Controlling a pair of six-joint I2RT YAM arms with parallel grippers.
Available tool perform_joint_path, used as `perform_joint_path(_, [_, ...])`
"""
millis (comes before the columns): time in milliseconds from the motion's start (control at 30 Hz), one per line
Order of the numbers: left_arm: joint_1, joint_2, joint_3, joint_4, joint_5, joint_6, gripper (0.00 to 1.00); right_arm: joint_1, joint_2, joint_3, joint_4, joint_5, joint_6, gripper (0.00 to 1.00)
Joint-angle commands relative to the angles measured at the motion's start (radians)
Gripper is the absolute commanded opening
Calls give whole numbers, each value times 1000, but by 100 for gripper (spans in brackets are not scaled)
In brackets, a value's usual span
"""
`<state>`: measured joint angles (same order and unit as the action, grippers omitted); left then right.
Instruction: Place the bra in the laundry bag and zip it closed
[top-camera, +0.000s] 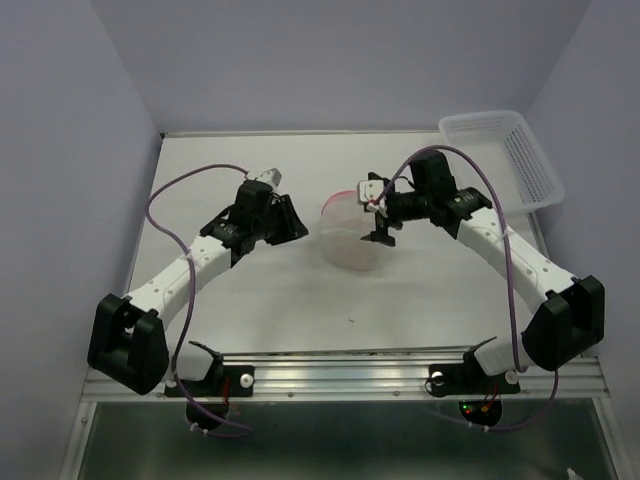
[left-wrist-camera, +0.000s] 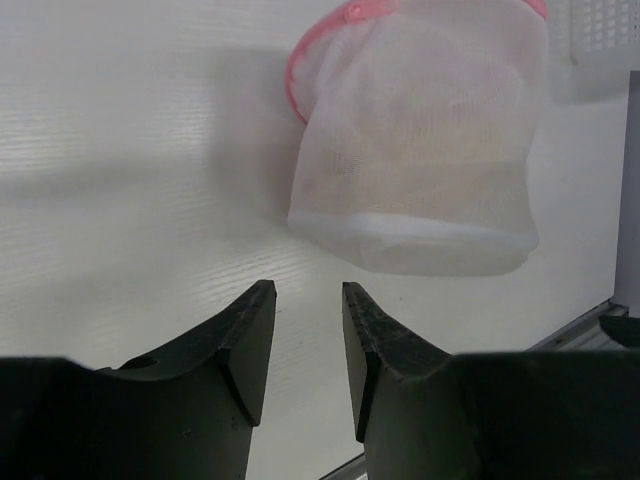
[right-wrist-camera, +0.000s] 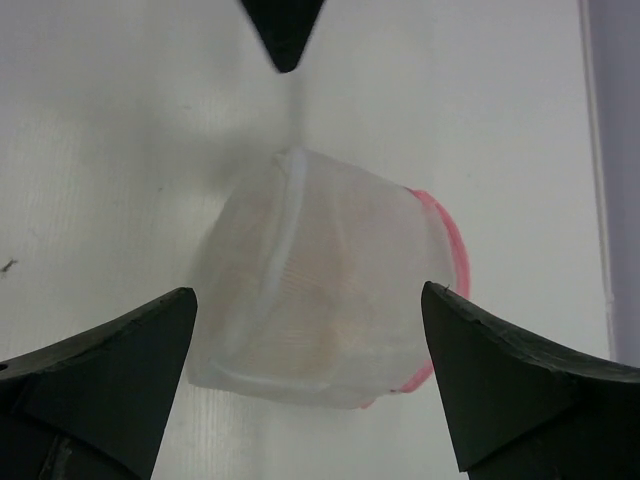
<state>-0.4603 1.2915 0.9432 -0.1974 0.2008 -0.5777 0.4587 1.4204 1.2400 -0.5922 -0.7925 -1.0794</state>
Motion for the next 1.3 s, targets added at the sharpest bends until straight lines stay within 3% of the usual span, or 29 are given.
perform_joint_path(0, [-34, 46, -9, 82, -9, -30, 43, -6, 43, 102, 334, 218, 484, 100])
perform_joint_path(33, [-35, 51, -11, 98, -9, -42, 43, -6, 61, 122, 413, 331, 569, 100])
perform_joint_path(67, [-34, 46, -12, 98, -21, -62, 43, -6, 83, 153, 433, 401, 761, 100])
perform_joint_path(133, [-29, 32, -18, 79, -58, -89, 44, -6, 150, 275, 414, 551, 924, 100])
perform_joint_path(233, [-8, -15, -30, 14, -150, -126, 64, 144, 158, 251, 388, 732, 915, 100])
perform_joint_path(267, [17, -50, -37, 0, -181, -128, 82, 203, 169, 245, 396, 746, 926, 100])
perform_joint_path(333, [47, -92, -66, -36, -231, -134, 98, 233, 201, 256, 376, 762, 984, 100])
perform_joint_path(400, [110, -154, -93, -54, -268, -143, 99, 273, 268, 306, 333, 798, 1021, 100])
perform_joint_path(433, [136, -172, -99, -74, -274, -155, 99, 285, 294, 326, 321, 905, 1029, 100])
perform_joint_path(567, [241, -247, -113, -125, -291, -174, 99, 334, 463, 469, 199, 1071, 1069, 100])
perform_joint_path(733, [259, -299, -126, -191, -294, -145, 99, 365, 622, 500, 157, 1258, 1030, 100])
perform_joint_path(867, [264, -322, -156, -200, -287, -111, 99, 365, 708, 544, 128, 1323, 958, 100])
perform_joint_path(933, [267, -330, -165, -203, -278, -100, 99, 365, 732, 561, 108, 1364, 940, 81])
perform_joint_path(967, [267, -334, -165, -206, -278, -94, 99, 365, 732, 567, 103, 1374, 935, 66])
perform_joint_path(1000, [268, -345, -167, -209, -288, -94, 99, 374, 729, 569, 103, 1380, 926, 32])
perform_joint_path(1067, [272, -363, -170, -205, -300, -83, 99, 374, 713, 599, 103, 1336, 905, 9])
perform_joint_path(1100, [272, -363, -169, -203, -305, -83, 99, 374, 709, 617, 107, 1317, 905, 9])
perform_joint_path(1133, [272, -373, -162, -197, -308, -80, 99, 383, 706, 642, 108, 1297, 900, 2])
perform_joint_path(1267, [275, -373, -147, -180, -313, -68, 99, 383, 678, 743, 150, 1045, 888, 1])
